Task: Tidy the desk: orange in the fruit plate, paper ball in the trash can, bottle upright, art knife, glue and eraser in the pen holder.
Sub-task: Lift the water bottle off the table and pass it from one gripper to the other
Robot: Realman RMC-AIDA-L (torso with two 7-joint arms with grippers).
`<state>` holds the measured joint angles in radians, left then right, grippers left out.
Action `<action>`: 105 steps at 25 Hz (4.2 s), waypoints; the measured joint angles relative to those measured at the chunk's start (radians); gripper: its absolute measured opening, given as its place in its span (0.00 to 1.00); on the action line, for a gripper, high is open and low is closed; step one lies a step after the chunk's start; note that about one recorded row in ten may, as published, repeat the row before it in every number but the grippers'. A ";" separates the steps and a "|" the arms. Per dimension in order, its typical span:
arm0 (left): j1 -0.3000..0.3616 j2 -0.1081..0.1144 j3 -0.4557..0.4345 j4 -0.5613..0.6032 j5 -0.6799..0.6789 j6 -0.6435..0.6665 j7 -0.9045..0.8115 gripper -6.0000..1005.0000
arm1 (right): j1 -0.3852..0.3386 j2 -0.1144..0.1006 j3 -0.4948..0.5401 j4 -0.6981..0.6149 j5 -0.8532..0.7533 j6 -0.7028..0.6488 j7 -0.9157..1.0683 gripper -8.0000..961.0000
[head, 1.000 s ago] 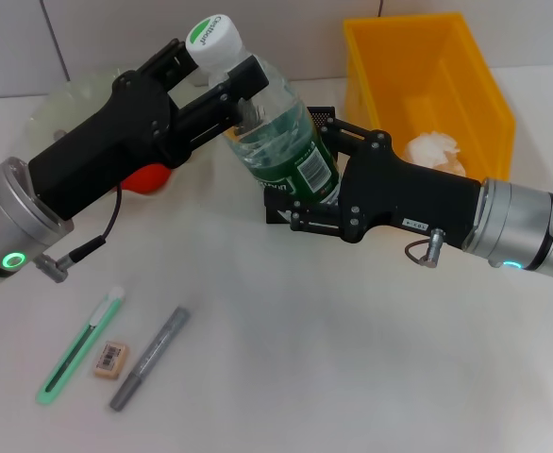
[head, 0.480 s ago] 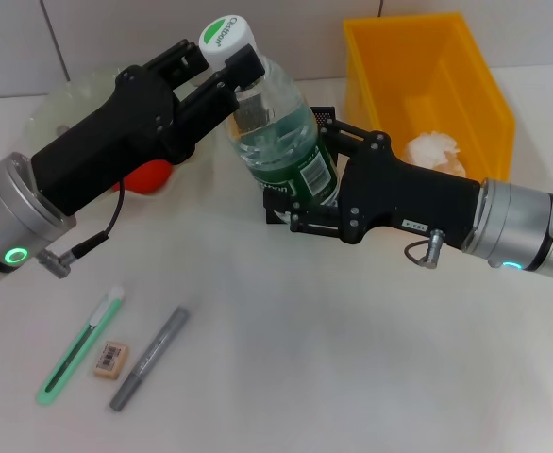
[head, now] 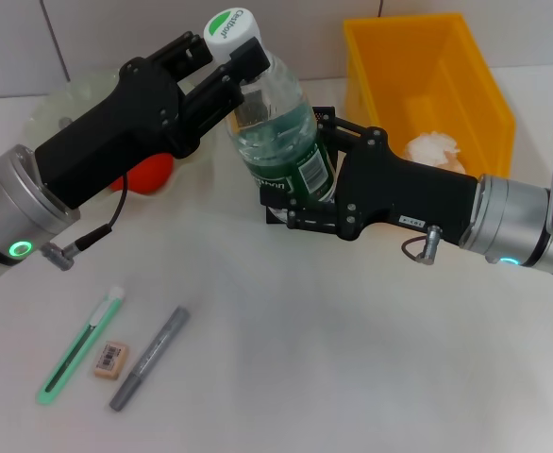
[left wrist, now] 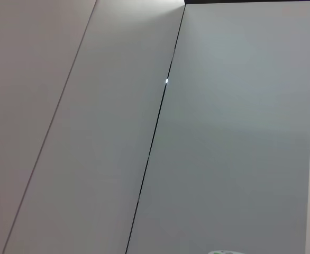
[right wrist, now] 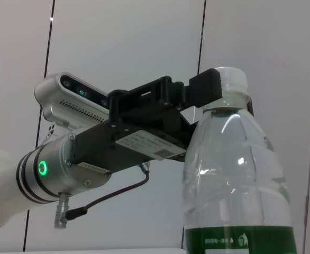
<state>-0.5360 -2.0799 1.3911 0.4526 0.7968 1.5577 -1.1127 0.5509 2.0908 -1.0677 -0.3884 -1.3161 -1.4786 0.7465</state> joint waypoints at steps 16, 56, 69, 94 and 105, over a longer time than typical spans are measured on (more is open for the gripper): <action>0.008 0.000 0.006 0.001 -0.035 -0.002 0.049 0.45 | 0.003 0.000 0.000 -0.001 0.000 0.001 0.008 0.80; 0.010 0.000 0.036 0.009 -0.048 0.006 0.050 0.45 | 0.020 0.002 -0.049 0.015 0.043 0.073 0.021 0.80; 0.011 0.000 0.037 0.010 -0.049 0.007 0.050 0.45 | 0.008 0.002 -0.051 0.014 0.043 0.080 0.035 0.80; 0.030 0.000 0.073 0.016 -0.090 0.017 0.062 0.44 | -0.038 0.002 -0.080 0.014 0.043 0.043 0.036 0.80; 0.033 0.000 0.075 0.018 -0.104 0.018 0.064 0.44 | -0.051 0.002 -0.088 0.015 0.040 0.038 0.035 0.80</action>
<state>-0.5033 -2.0798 1.4660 0.4708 0.6924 1.5758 -1.0486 0.4997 2.0924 -1.1553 -0.3736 -1.2761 -1.4403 0.7816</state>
